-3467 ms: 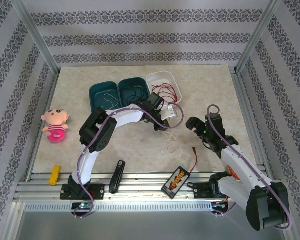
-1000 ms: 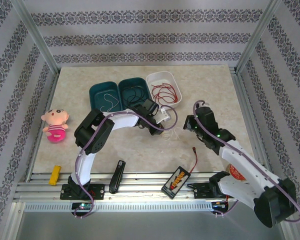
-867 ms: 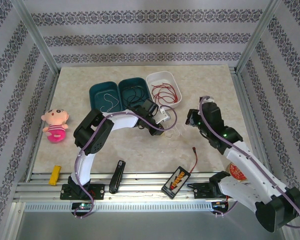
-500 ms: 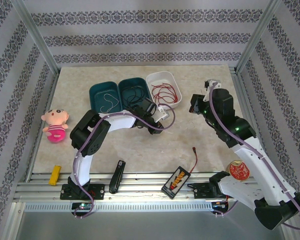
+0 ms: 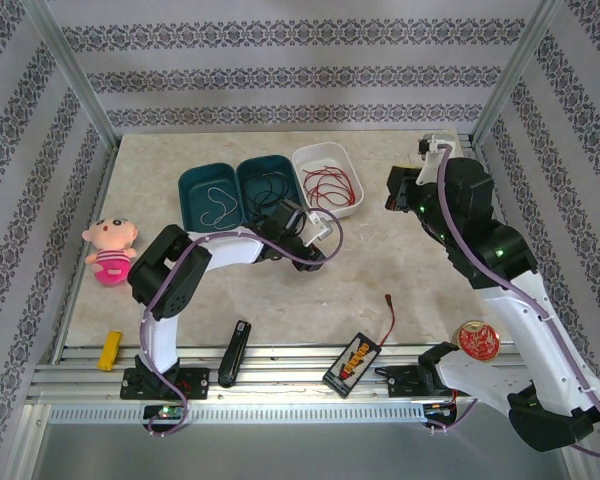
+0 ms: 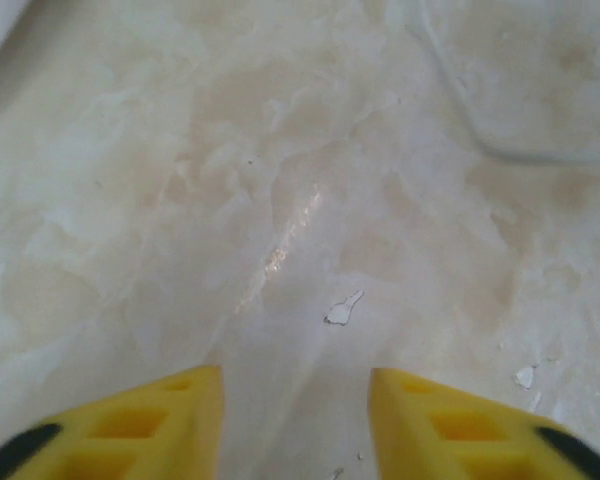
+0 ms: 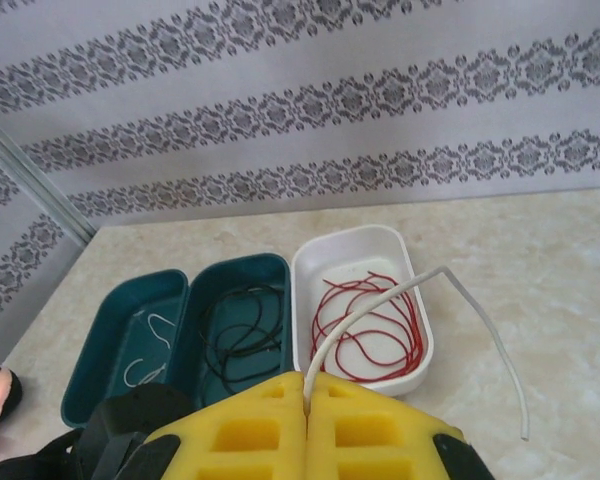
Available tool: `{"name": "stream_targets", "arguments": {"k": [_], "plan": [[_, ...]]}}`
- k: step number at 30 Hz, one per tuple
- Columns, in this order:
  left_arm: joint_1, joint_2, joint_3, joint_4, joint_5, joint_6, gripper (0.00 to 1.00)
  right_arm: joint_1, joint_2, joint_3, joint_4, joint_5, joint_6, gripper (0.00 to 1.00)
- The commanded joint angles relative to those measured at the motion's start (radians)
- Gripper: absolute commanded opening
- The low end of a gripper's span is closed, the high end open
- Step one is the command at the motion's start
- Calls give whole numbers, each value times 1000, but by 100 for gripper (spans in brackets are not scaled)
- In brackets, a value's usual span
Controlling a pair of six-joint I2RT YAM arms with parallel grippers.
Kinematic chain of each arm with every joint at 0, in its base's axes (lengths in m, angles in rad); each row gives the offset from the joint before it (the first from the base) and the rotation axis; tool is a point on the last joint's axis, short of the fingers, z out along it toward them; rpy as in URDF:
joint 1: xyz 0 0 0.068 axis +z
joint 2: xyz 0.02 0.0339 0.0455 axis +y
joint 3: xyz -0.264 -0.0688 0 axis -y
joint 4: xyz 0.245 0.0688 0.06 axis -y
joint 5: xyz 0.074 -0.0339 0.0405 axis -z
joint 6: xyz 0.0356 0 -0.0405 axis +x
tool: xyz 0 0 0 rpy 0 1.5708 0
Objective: Untangle the cables
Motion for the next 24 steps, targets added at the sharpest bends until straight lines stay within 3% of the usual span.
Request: {"name": "stream_targets", "arguments": {"k": [1,5,11,24], "plan": [[8,-122,-49,142,-8,-52,61,13,5,17,-23,-3,-24,0],[6,-253,-135,300,-20,-142,73,19,10,-1,-5,-14,-13,0],[-15,-370,-191,421,-34,-248,78,25,13,-23,21,-22,5,0],[-188,-146,65,284,10,-153,93,40,0,-44,35,-15,26,0]]}}
